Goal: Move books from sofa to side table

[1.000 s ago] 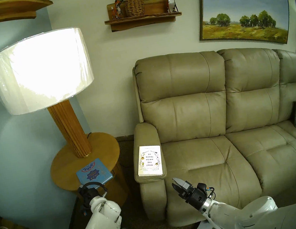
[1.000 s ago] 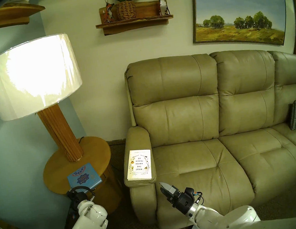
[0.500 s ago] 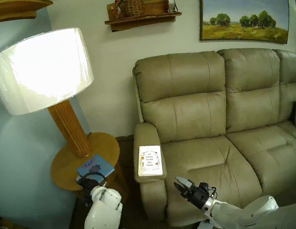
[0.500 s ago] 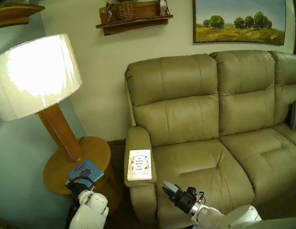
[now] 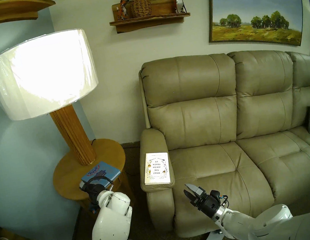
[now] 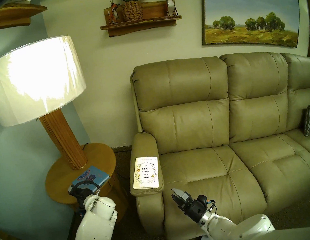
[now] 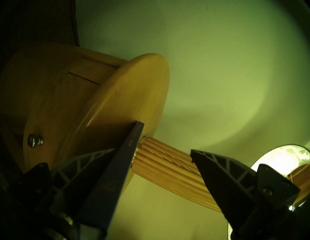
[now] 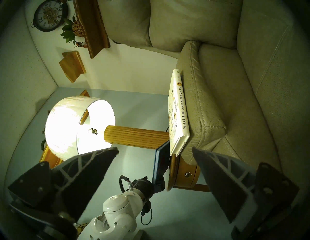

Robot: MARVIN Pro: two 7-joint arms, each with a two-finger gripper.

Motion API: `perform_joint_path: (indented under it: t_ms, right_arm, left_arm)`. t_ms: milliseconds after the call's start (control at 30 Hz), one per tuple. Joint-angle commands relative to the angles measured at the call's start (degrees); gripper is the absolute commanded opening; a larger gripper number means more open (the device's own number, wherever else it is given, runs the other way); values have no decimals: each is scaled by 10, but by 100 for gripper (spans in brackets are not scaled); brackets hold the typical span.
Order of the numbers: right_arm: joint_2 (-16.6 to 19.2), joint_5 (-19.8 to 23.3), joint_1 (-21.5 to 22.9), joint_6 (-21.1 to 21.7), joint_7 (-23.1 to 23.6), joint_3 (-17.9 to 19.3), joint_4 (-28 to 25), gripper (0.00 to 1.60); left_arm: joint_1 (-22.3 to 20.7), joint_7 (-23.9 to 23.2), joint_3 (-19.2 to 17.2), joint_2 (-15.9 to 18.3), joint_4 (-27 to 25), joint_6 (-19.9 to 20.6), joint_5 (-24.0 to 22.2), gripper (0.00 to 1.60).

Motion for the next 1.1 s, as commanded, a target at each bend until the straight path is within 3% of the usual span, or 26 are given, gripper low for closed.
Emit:
perform_joint_path:
  t_ms: [0,267,400,833,967,1067]
  right_arm:
    - [-1,5,6,-1,7,-4,-2,160]
    - [-1,9,5,0,7,-8,-2,160]
    - [0,12,4,0,7,-11,-2,160]
    - [1,18,1,-3,7,-16,-2,160]
    - [1,21,1,-4,7,-17,-2,160]
    - [1,24,0,-4,7,-20,-2,160]
  left_arm:
    - [35,7,-13,-10,-67,-20,-13,160]
    - [66,6,-7,-19,-125,-17,-18,160]
    - [94,27,-9,-17,-166,-34,-30,160]
    - [12,102,-40,20,-145,-79,-58,160]
    - [7,117,-37,23,-140,-92,-57,160]
    - [32,118,-27,9,-158,-99,-55,160]
